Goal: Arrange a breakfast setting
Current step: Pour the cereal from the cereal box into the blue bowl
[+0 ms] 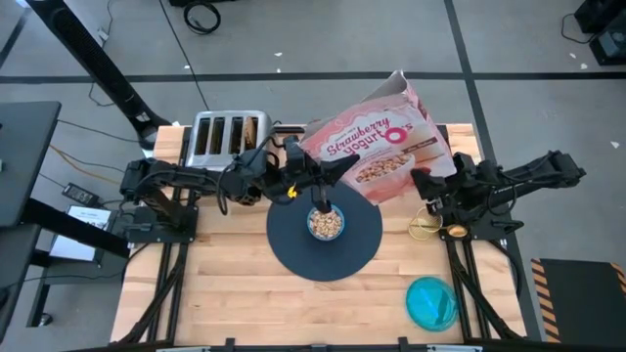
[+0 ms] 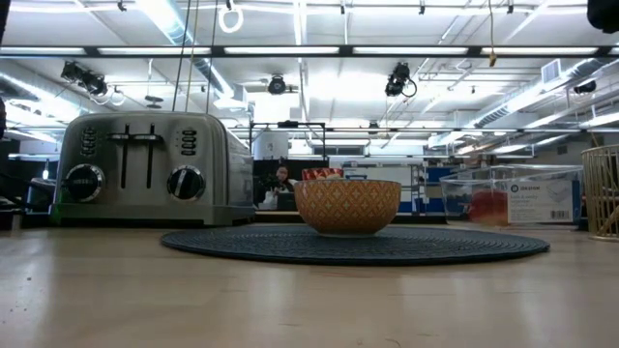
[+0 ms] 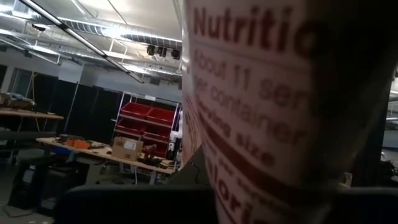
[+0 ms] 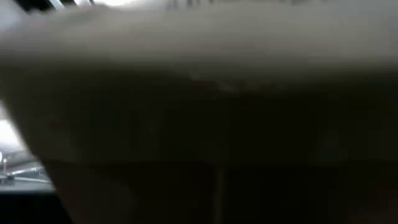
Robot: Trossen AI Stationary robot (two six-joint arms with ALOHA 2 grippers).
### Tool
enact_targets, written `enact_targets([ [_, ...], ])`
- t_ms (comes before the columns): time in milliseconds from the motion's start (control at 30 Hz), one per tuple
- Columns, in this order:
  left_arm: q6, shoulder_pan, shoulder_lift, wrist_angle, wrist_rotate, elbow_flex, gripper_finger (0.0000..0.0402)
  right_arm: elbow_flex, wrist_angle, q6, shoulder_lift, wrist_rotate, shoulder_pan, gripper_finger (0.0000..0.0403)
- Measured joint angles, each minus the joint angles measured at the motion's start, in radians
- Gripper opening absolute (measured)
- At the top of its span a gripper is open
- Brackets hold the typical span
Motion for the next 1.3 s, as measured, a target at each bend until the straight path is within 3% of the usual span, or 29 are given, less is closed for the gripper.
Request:
enact_targets([
  [267,0.006,0.005,-0.058,-0.070,0.001,0.000,0.0004,0.000,-0.122,0.000,-0.107,-0.001,0.011,0.0345],
  [400,0.030,0.005,-0.121,-0.174,0.001,0.000,0.0004,0.000,-0.260,0.000,-0.194,-0.001,0.034,0.0380],
  [667,0.029,-0.044,-0.305,-0.585,0.018,0.000,0.0004,0.000,-0.559,-0.001,-0.388,0.044,0.087,0.0389],
  [833,-0.002,-0.134,-0.413,-0.868,0.003,0.000,0.0004,0.008,-0.607,-0.034,-0.451,0.126,0.134,0.0379],
  [1000,-0.077,-0.268,-0.459,-1.113,-0.088,0.000,0.0004,0.125,-0.745,-0.086,-0.386,0.230,0.181,0.0374],
  [1300,-0.274,-0.496,-0.491,-1.624,-0.306,0.000,0.0004,0.358,-0.725,-0.166,-0.036,0.439,0.227,0.0373],
])
